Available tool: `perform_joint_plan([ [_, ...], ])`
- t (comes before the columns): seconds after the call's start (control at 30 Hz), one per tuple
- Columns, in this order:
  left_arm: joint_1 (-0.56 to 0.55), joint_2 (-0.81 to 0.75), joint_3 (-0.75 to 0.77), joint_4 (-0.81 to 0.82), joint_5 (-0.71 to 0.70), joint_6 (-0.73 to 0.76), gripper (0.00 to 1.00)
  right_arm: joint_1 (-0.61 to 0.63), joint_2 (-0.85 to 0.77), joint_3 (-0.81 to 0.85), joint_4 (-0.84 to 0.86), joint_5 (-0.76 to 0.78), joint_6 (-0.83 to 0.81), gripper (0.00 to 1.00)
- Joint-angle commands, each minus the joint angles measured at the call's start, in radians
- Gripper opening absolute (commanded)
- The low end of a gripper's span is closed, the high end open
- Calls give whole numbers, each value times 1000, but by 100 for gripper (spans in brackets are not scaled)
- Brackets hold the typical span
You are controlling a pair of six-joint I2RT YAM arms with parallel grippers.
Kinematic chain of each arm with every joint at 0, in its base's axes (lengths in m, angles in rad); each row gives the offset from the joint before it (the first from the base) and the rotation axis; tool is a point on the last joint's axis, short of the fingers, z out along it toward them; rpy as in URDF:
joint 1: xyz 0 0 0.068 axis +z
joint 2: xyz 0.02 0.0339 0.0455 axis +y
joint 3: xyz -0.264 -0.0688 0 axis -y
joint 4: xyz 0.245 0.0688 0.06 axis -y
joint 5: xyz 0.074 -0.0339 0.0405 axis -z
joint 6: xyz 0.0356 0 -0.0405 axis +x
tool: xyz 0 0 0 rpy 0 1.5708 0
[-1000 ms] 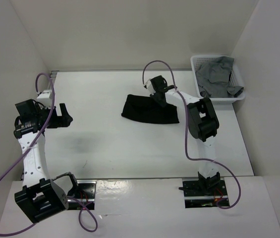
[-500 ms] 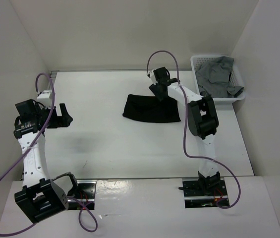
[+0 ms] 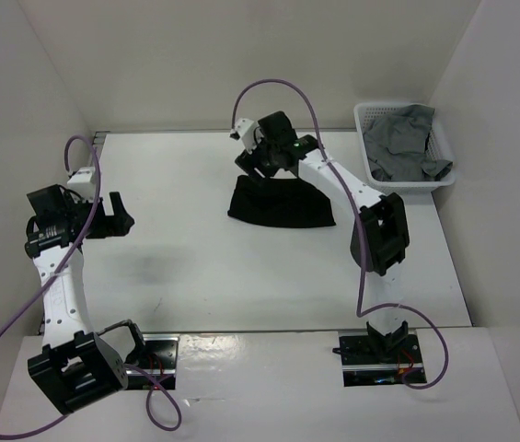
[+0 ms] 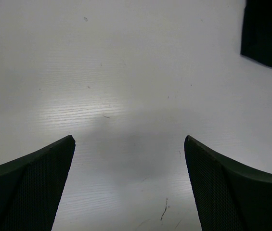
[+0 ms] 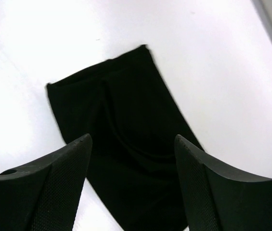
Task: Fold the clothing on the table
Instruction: Fold the skirt
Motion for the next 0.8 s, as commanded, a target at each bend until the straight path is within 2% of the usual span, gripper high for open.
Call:
perform_joint_plan([
  [0.0, 7, -27, 0, 17, 35, 17, 100, 10, 34, 33, -69, -47, -34, 73],
  [0.63, 16, -27, 0, 17, 44, 17, 100, 31, 186, 85, -68, -36, -63, 68],
  [0.77, 16, -27, 0, 17, 44, 17, 100, 41, 207, 85, -68, -36, -72, 63],
])
